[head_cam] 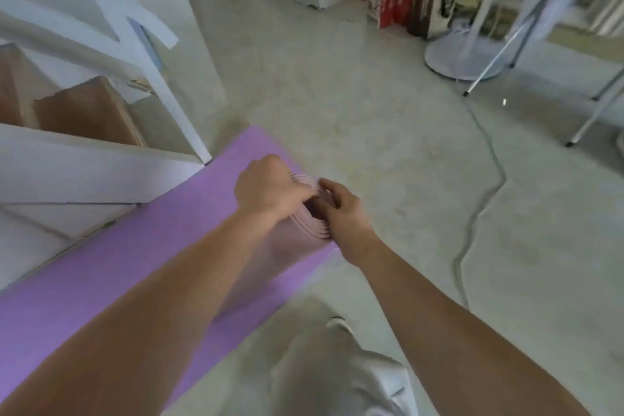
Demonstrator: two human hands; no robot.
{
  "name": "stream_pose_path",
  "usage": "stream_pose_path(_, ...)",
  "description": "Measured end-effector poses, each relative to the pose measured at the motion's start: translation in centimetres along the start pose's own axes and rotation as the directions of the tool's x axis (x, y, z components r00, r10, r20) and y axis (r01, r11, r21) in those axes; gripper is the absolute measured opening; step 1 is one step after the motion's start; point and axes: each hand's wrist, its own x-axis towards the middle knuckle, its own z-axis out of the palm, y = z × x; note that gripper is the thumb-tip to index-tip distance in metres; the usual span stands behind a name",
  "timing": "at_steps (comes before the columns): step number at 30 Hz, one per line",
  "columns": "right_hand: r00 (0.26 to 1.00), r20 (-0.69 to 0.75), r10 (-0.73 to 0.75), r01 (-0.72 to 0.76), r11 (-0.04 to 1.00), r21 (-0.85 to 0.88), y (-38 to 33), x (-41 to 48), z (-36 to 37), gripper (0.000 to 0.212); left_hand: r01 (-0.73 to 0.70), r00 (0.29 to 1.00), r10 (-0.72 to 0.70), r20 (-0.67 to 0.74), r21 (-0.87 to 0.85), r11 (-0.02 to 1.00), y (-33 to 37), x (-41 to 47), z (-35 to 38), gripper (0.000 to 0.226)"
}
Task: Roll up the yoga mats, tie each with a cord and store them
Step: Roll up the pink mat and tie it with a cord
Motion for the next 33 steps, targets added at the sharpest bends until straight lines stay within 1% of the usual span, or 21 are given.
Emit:
stream_pose_path(2, 0.994, -0.107, 0.002, 0.011, 0.993, 0.12, 1.2, 0.0, -3.5, 0.042, -0.113, 0.993, 0.108, 0.044, 0.121, 0.986, 3.8, 0.3, 2.4, 0.035)
stream_pose_path(4, 0.98, -0.194, 0.043, 0.007, 0.969, 0.247, 2.5, -0.3, -6.5, 0.04, -0.239, 0.971, 0.226, 0.084, 0.228, 0.944, 7.5, 0.2, 5.0, 0.033)
stream_pose_path(6, 0.954, -0.279, 0.107, 0.008, 0.925, 0.38, 4.3, -0.9, -9.2, 0.042, -0.379, 0.925, 0.348, 0.152, 0.323, 0.867, 10.8, -0.3, 8.4, 0.031)
stream_pose_path(8, 0.92, -0.349, 0.18, 0.013, 0.874, 0.486, 6.7, -1.8, -11.4, 0.044, -0.485, 0.874, 0.422, 0.241, 0.387, 0.784, 13.0, -1.1, 12.4, 0.029)
stream_pose_path(10, 0.878, -0.403, 0.261, -0.004, 0.843, 0.538, 9.7, -2.8, -13.4, 0.044, -0.555, 0.829, 0.452, 0.328, 0.395, 0.732, 14.0, -2.2, 16.6, 0.03)
stream_pose_path(13, 0.813, -0.445, 0.375, -0.065, 0.818, 0.572, 14.2, -4.5, -15.4, 0.044, -0.617, 0.777, 0.466, 0.424, 0.363, 0.698, 13.4, -4.4, 21.7, 0.03)
stream_pose_path(16, 0.797, -0.393, 0.459, -0.122, 0.759, 0.639, 18.5, -6.8, -16.8, 0.045, -0.675, 0.725, 0.478, 0.496, 0.372, 0.638, 11.9, -6.9, 25.4, 0.028)
stream_pose_path(18, 0.786, -0.34, 0.516, -0.187, 0.723, 0.665, 20.8, -10.1, -18.1, 0.043, -0.688, 0.71, 0.451, 0.541, 0.397, 0.608, 10.8, -8.5, 26.9, 0.03)
stream_pose_path(19, 0.765, -0.343, 0.545, -0.229, 0.729, 0.645, 22.1, -12.4, -19.0, 0.041, -0.688, 0.708, 0.429, 0.561, 0.409, 0.6, 10.2, -9.4, 27.5, 0.03)
stream_pose_path(21, 0.687, -0.404, 0.604, -0.325, 0.753, 0.572, 25.7, -17.6, -21.0, 0.035, -0.691, 0.702, 0.405, 0.585, 0.425, 0.584, 9.4, -11.0, 28.2, 0.027)
stream_pose_path(24, 0.529, -0.473, 0.705, -0.501, 0.709, 0.497, 31.2, -26.0, -23.4, 0.028, -0.689, 0.703, 0.396, 0.591, 0.429, 0.584, 9.0, -13.4, 28.8, 0.027)
stream_pose_path(26, 0.437, -0.488, 0.755, -0.604, 0.649, 0.462, 34.1, -31.1, -24.0, 0.028, -0.69, 0.704, 0.402, 0.585, 0.432, 0.581, 8.8, -14.6, 29.1, 0.027)
stream_pose_path(28, 0.335, -0.486, 0.807, -0.686, 0.562, 0.462, 36.6, -35.7, -24.2, 0.028, -0.696, 0.702, 0.408, 0.584, 0.441, 0.566, 8.4, -15.8, 29.4, 0.026)
stream_pose_path(30, 0.239, -0.507, 0.828, -0.761, 0.484, 0.432, 38.6, -39.3, -24.2, 0.031, -0.696, 0.703, 0.405, 0.584, 0.449, 0.561, 7.8, -16.7, 29.6, 0.027)
stream_pose_path(31, 0.207, -0.513, 0.833, -0.795, 0.449, 0.407, 39.3, -40.8, -24.1, 0.034, -0.694, 0.705, 0.402, 0.584, 0.453, 0.559, 7.6, -17.0, 29.6, 0.027)
stream_pose_path(33, 0.177, -0.486, 0.856, -0.841, 0.388, 0.377, 40.0, -42.7, -24.0, 0.04, -0.693, 0.708, 0.405, 0.578, 0.458, 0.557, 6.9, -17.3, 29.6, 0.026)
